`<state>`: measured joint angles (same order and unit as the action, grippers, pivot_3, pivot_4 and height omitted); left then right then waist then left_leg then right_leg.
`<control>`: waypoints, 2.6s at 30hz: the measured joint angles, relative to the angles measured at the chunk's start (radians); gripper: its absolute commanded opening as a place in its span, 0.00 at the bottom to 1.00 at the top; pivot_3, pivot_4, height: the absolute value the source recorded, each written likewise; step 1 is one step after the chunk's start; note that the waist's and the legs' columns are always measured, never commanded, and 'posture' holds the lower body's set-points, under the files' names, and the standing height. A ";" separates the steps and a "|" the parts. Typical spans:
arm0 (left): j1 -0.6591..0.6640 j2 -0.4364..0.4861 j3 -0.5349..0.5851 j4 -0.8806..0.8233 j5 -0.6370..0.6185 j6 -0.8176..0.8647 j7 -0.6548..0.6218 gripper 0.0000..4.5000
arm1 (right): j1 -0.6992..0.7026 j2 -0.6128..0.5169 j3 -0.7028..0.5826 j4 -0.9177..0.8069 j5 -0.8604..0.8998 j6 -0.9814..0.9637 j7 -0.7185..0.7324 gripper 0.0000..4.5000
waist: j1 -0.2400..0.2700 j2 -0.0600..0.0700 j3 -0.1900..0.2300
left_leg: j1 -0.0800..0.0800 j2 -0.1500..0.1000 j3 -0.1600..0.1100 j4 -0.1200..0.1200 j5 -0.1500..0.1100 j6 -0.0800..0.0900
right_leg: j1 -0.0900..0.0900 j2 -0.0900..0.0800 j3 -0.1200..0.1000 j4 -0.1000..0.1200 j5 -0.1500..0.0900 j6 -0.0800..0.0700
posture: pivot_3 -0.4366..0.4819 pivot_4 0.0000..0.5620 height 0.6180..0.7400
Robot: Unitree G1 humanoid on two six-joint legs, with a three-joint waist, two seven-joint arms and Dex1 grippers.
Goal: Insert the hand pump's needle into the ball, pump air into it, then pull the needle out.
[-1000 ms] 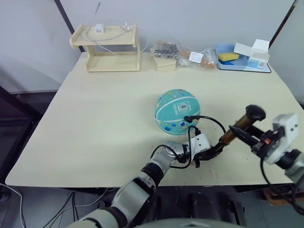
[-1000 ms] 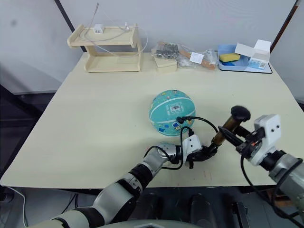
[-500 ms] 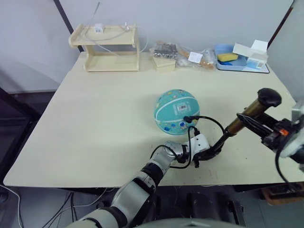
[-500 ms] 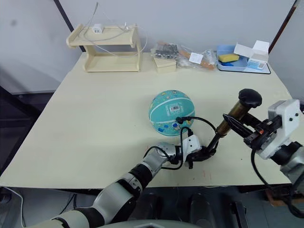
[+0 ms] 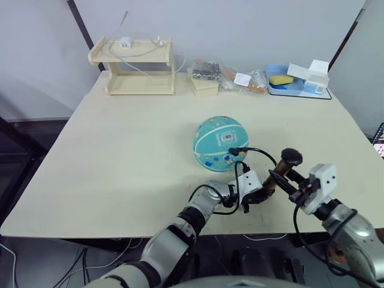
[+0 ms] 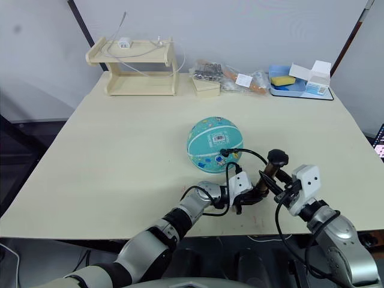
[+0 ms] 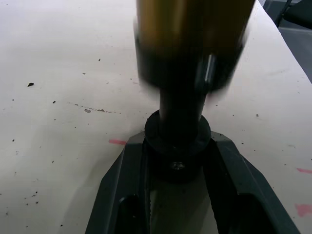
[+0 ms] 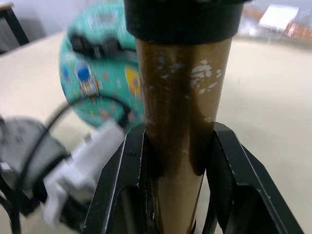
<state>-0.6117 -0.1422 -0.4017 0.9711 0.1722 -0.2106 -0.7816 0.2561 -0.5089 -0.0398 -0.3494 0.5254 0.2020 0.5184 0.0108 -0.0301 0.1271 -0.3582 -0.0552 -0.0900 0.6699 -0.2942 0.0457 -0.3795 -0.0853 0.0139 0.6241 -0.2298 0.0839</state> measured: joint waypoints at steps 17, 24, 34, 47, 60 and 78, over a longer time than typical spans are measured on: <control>-0.001 -0.001 -0.009 -0.017 -0.019 -0.039 -0.031 0.23 | 0.015 -0.265 -0.439 -0.402 0.527 0.424 -0.182 0.22 | 0.005 0.025 0.018 | -0.020 -0.004 -0.001 0.003 0.001 0.000 | -0.017 -0.003 0.001 0.002 0.001 0.000 | 0.48 0.27 1.00; -0.003 -0.001 -0.010 -0.021 -0.029 -0.054 -0.031 0.23 | -0.014 -0.447 -0.643 -0.430 0.804 0.533 -0.263 0.22 | 0.008 0.023 0.021 | -0.022 -0.005 -0.001 0.003 0.001 0.001 | -0.017 -0.003 0.000 0.002 0.001 0.001 | 0.48 0.27 1.00; -0.002 0.000 -0.017 0.010 -0.019 -0.041 -0.018 0.23 | 0.005 -0.249 -0.354 -0.379 0.442 0.331 -0.123 0.22 | 0.003 0.013 0.011 | -0.017 -0.005 -0.001 0.004 0.001 0.001 | -0.013 -0.002 0.000 0.002 0.000 0.001 | 0.48 0.27 1.00; 0.001 0.000 -0.001 0.012 -0.001 -0.017 -0.006 0.23 | 0.009 -0.028 -0.004 -0.045 0.013 0.067 -0.015 0.22 | 0.003 0.008 -0.005 | -0.001 -0.001 -0.001 0.001 0.000 0.000 | 0.000 -0.001 -0.001 0.000 -0.002 0.003 | 0.48 0.27 1.00; 0.003 -0.002 -0.004 -0.034 -0.021 -0.036 -0.030 0.23 | -0.026 -0.310 -0.455 -0.356 0.563 0.458 -0.140 0.22 | 0.007 0.025 0.017 | -0.023 -0.006 -0.001 0.004 0.001 0.001 | -0.020 -0.004 0.001 0.002 0.001 0.002 | 0.48 0.27 1.00; 0.001 -0.001 -0.001 0.006 -0.008 -0.030 -0.012 0.23 | 0.011 -0.219 -0.331 -0.417 0.382 0.328 -0.145 0.22 | 0.003 0.005 0.006 | -0.016 -0.004 0.000 0.005 0.000 0.001 | -0.013 -0.002 0.001 0.002 0.001 0.003 | 0.48 0.27 1.00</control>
<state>-0.6112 -0.1431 -0.4028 0.9770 0.1642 -0.2403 -0.7938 0.2671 -0.7280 -0.3706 -0.7662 0.9073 0.5303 0.3737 0.0137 -0.0251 0.1331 -0.3738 -0.0594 -0.0901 0.6753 -0.2937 0.0465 -0.3923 -0.0876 0.0148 0.6263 -0.2289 0.0865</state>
